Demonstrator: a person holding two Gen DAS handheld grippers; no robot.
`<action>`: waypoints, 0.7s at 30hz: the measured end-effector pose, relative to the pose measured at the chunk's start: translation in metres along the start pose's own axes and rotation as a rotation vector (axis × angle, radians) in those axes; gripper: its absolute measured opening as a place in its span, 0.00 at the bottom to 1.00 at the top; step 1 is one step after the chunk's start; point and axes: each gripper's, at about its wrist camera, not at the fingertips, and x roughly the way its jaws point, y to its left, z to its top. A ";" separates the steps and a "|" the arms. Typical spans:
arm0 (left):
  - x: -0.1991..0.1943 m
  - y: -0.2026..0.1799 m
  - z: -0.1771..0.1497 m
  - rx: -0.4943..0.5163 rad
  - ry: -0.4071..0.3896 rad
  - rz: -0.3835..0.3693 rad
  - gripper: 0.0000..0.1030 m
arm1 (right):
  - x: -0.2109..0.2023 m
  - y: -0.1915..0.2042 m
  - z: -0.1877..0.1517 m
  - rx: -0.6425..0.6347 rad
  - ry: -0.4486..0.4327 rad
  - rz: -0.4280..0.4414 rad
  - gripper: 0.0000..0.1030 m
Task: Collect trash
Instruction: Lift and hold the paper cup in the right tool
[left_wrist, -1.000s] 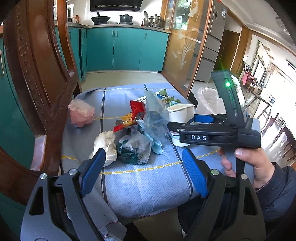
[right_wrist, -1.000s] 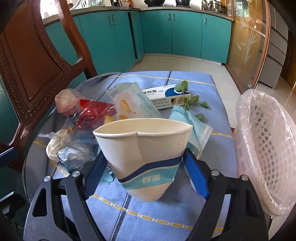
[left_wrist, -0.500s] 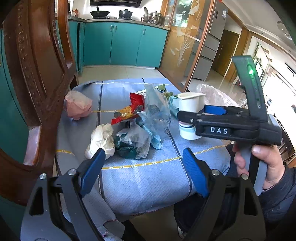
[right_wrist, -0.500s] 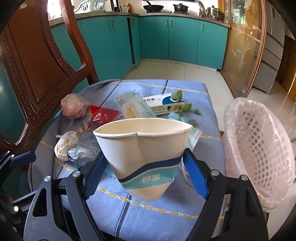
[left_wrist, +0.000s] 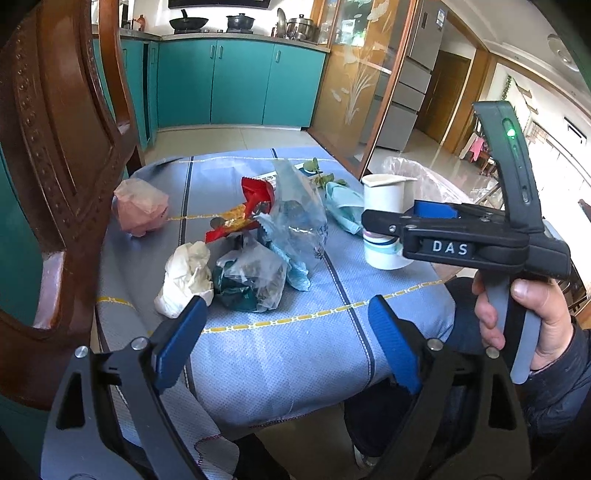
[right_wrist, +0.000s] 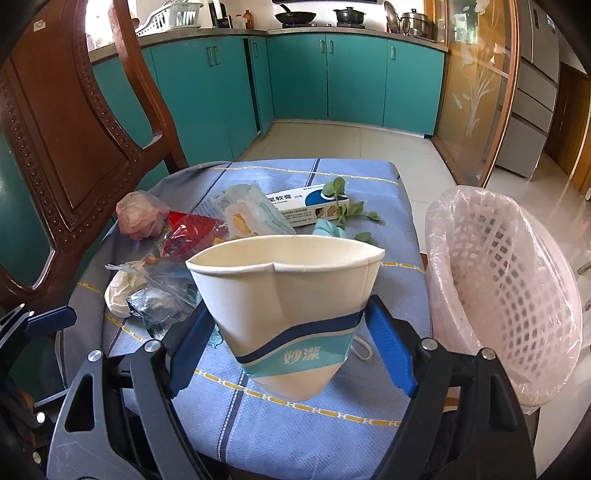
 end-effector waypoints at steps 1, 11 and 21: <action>0.001 0.001 0.000 0.000 0.004 0.007 0.86 | 0.000 -0.001 -0.001 -0.001 0.001 -0.004 0.79; 0.012 0.008 0.001 -0.024 0.045 0.062 0.81 | -0.008 -0.013 -0.004 0.029 -0.011 -0.013 0.79; 0.014 0.005 -0.005 -0.019 0.068 0.062 0.80 | -0.007 -0.013 -0.007 0.028 -0.011 0.005 0.79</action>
